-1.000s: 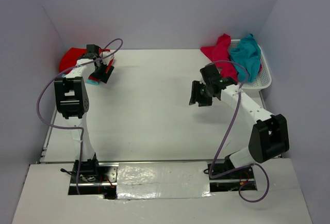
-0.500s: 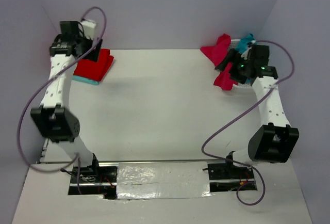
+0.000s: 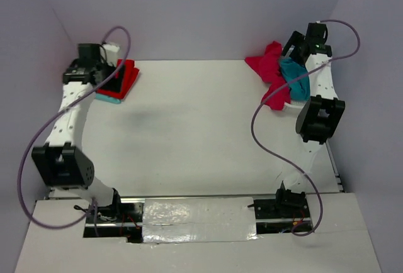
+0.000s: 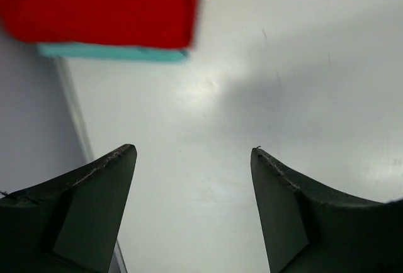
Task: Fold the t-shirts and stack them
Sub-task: Grab crumpled tshirt from bin with the right arm, then move the tshirt to the center of the board, then flatten out the tshirt
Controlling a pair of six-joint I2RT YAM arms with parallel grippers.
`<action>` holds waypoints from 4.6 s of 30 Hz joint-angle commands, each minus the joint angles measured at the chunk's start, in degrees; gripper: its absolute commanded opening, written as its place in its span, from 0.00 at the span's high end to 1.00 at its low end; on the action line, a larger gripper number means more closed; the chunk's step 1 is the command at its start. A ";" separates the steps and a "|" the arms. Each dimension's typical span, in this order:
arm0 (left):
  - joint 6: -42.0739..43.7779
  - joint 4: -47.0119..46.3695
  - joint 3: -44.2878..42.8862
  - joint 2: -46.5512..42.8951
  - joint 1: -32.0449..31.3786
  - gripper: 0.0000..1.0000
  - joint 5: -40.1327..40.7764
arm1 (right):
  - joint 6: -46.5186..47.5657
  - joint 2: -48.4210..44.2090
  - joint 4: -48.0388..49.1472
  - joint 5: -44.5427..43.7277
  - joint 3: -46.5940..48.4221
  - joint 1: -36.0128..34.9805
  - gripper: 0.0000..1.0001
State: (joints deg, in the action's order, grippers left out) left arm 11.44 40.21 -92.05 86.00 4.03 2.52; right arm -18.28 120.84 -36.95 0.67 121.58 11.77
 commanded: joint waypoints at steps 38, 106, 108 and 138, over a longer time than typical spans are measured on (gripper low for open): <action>-3.18 2.86 -7.26 -3.03 1.86 0.07 0.36 | 1.40 -39.48 14.56 4.56 -16.91 -47.02 1.00; 6.66 -10.24 25.00 12.88 -8.87 1.00 1.78 | -7.98 -43.56 -8.31 5.22 -70.93 -38.05 0.07; 6.49 -9.36 23.32 12.53 -8.95 1.00 1.87 | -14.63 -49.08 -8.58 4.44 -76.12 -40.59 0.07; 17.30 -0.89 19.87 -3.73 -41.36 0.75 -10.65 | -8.19 -28.12 10.16 36.33 -57.79 -23.91 1.00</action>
State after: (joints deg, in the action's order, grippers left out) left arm 27.00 34.57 -78.06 80.18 -31.97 -4.60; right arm -32.21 90.83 -26.68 26.92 58.41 -14.46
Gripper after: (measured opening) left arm 0.259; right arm 0.023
